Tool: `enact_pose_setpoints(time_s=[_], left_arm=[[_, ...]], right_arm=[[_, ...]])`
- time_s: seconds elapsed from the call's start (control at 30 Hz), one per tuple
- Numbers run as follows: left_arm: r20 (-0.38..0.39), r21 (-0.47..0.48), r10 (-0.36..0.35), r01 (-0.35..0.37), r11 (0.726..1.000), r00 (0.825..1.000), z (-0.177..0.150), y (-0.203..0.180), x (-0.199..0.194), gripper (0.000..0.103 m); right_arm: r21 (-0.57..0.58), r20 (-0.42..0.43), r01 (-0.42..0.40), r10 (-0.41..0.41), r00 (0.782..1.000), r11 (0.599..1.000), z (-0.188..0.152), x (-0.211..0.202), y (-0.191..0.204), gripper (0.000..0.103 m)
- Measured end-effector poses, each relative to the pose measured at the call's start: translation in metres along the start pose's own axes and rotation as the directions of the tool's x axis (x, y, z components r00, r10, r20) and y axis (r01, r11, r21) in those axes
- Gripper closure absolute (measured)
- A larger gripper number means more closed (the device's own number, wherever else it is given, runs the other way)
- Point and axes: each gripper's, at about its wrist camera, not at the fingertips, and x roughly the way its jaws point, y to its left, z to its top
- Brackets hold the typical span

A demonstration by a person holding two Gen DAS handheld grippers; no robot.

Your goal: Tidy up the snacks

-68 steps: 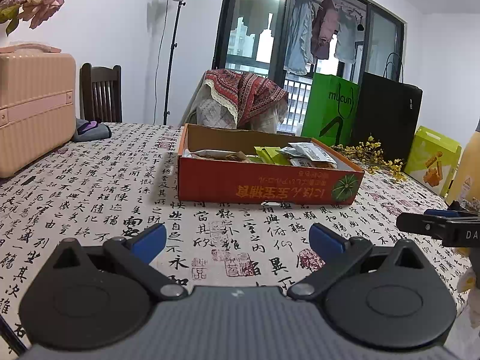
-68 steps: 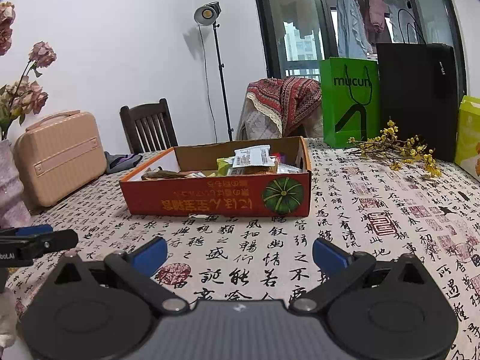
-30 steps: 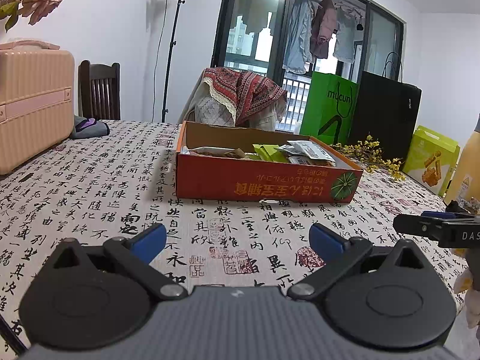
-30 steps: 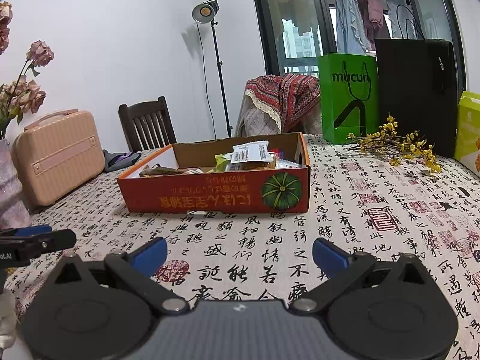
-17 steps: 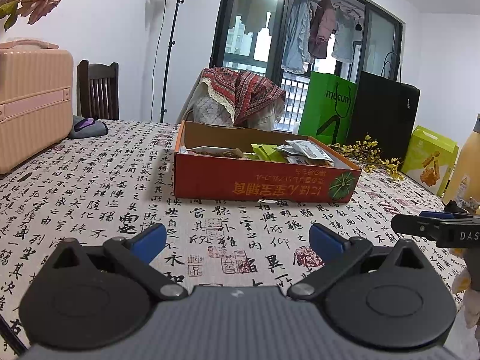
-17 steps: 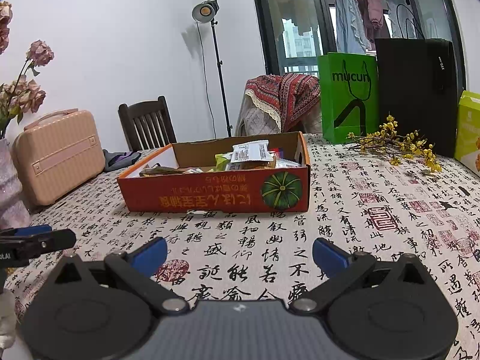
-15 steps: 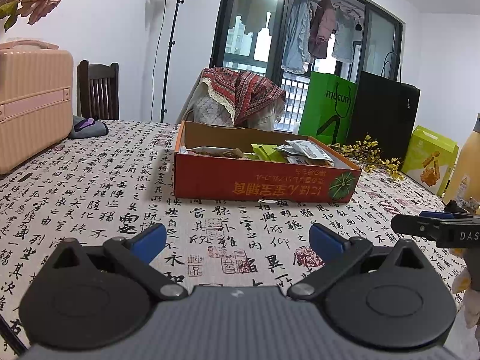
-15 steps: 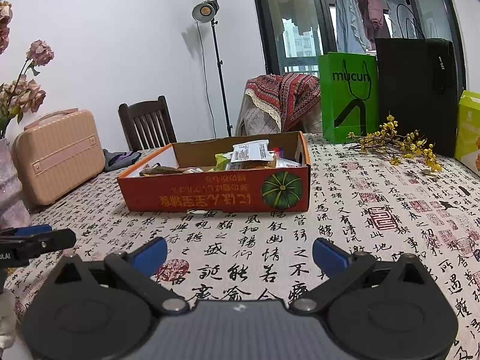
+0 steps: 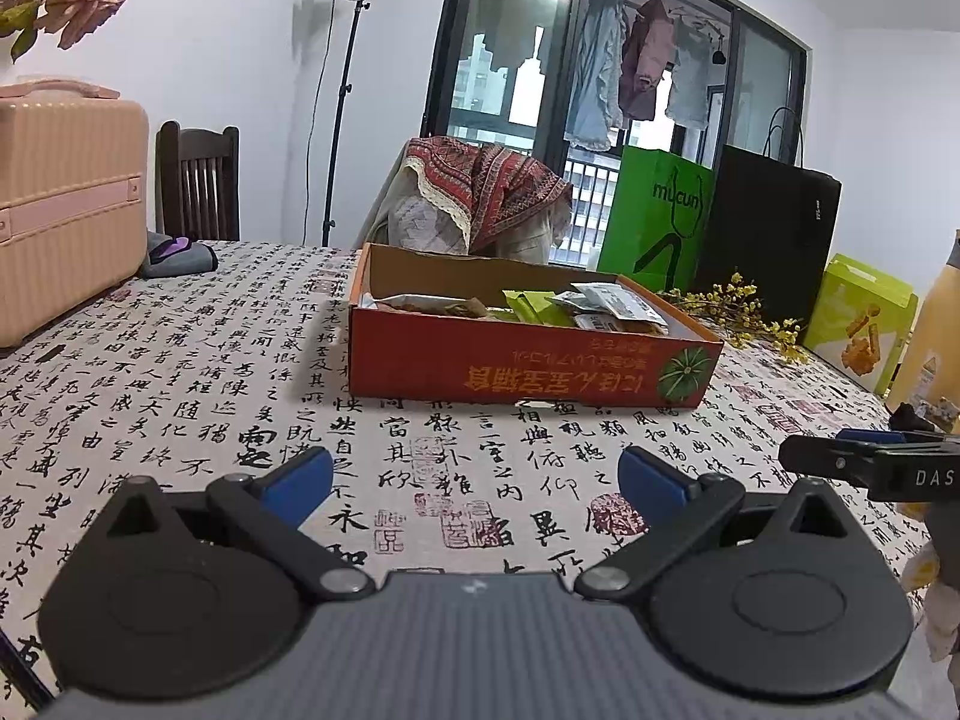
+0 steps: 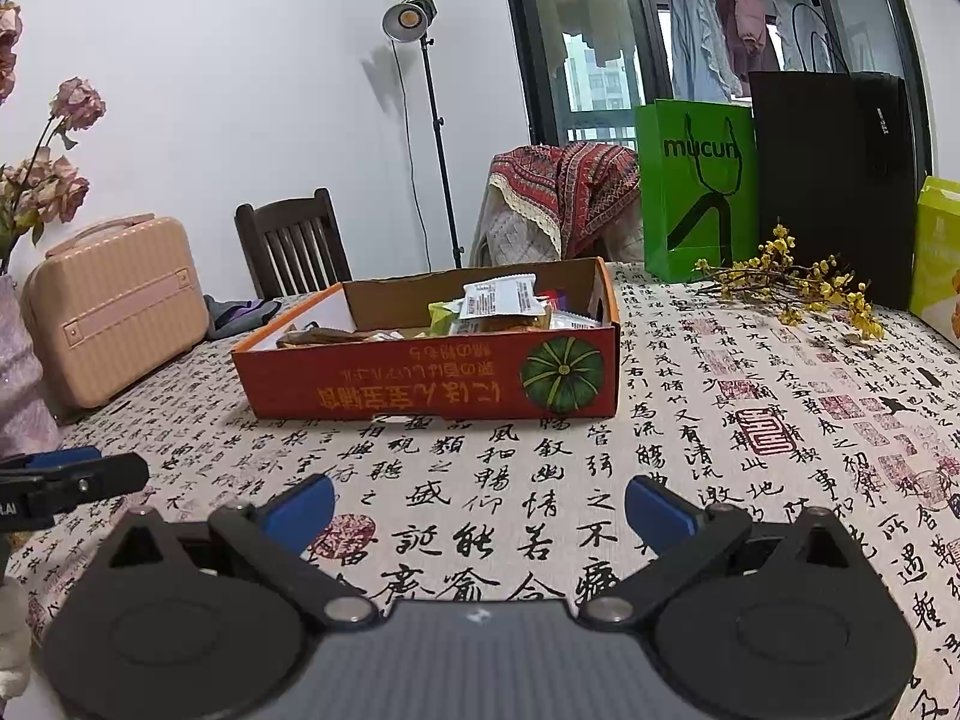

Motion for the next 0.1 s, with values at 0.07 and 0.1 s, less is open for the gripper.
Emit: enact_pose_setpoints(time_s=[0.07,0.1], left_arm=[[0.001,0.000,0.000,0.000,1.000,1.000,0.0001,0.0002,0.0000,0.000],[0.001,-0.001,-0.002,0.002,1.000,1.000,0.0001,0.0001,0.0000,0.000]], right_arm=[[0.001,-0.002,0.000,0.000,1.000,1.000,-0.0009,0.0006,-0.0002,0.000],[0.002,-0.004,0.000,0.000,1.000,1.000,-0.0016,0.0010,-0.0004,0.000]])
